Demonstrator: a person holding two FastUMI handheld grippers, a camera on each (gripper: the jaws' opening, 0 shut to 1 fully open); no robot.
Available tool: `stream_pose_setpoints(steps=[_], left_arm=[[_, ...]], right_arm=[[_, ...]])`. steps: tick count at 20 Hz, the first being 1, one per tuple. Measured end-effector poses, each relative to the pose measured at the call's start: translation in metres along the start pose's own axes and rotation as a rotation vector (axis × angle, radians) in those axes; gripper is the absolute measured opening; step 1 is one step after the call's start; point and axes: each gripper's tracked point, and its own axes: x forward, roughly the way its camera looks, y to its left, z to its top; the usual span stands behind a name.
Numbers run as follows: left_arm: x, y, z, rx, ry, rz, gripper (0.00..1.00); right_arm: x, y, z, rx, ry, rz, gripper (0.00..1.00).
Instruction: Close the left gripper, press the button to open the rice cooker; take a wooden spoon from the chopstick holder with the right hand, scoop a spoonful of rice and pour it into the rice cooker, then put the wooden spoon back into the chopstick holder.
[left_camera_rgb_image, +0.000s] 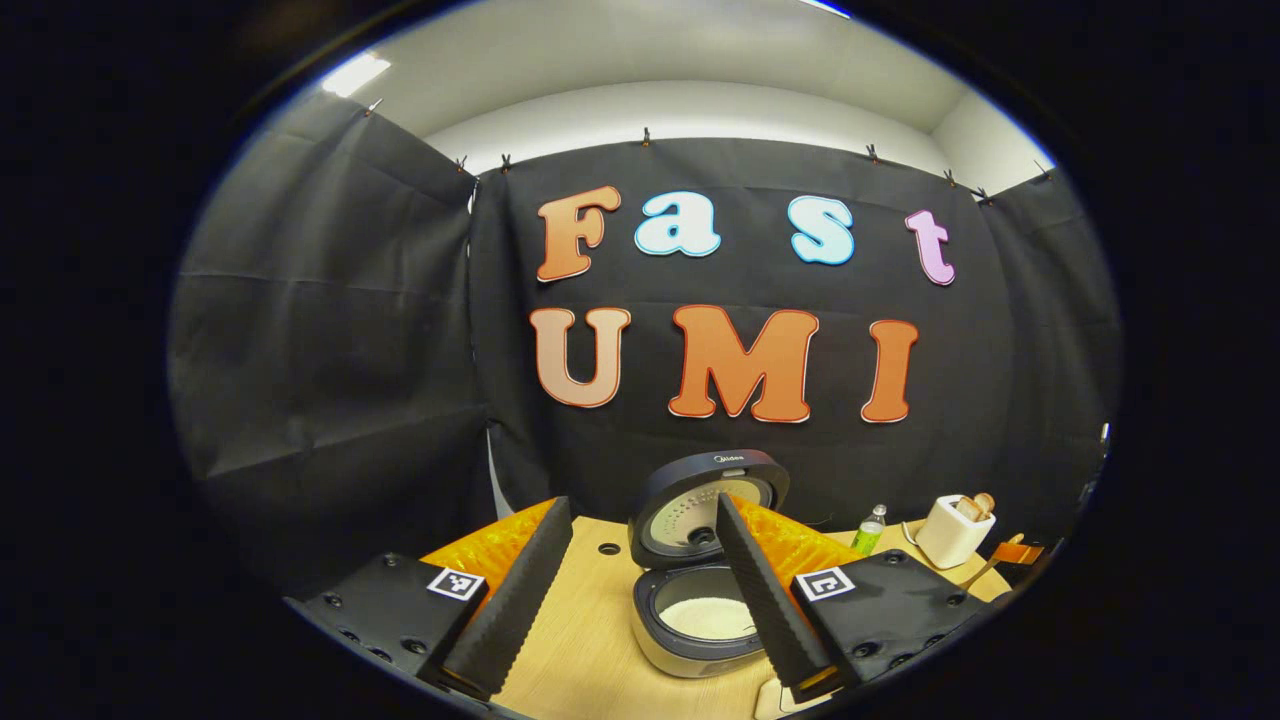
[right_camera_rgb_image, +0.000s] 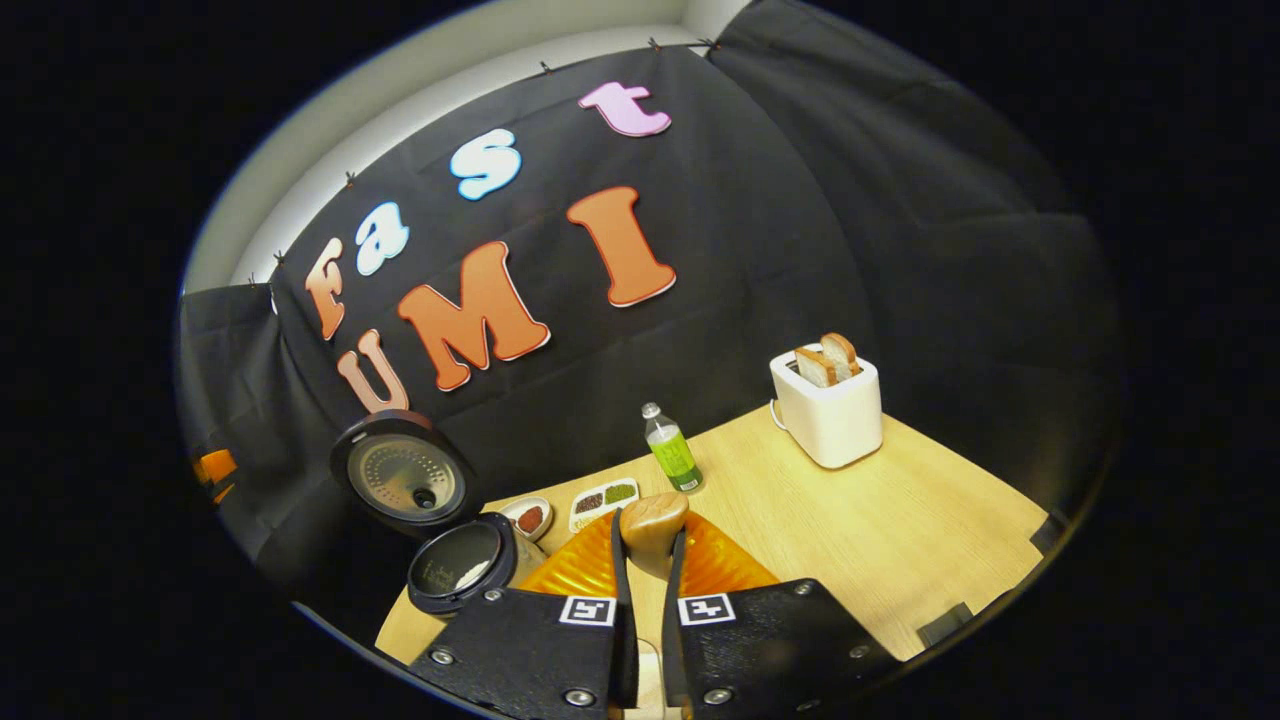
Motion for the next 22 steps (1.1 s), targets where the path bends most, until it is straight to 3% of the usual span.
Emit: stream_pose_setpoints(steps=[4,7,18,22], left_arm=[[0.010,0.017,0.000,0.006,0.000,-0.052,0.97],[0.017,0.027,-0.006,0.008,0.008,-0.084,0.97],[0.026,0.063,-0.025,0.034,0.054,-0.118,0.97],[0.027,0.070,-0.031,0.027,0.068,-0.109,0.97]], right_arm=[[-0.028,0.057,-0.024,-0.036,-0.005,0.053,0.08],[-0.035,0.079,-0.057,-0.092,0.019,0.053,0.08],[-0.002,0.076,-0.161,-0.386,0.109,-0.101,0.08],[-0.002,0.078,-0.172,-0.365,0.111,-0.113,0.08]])
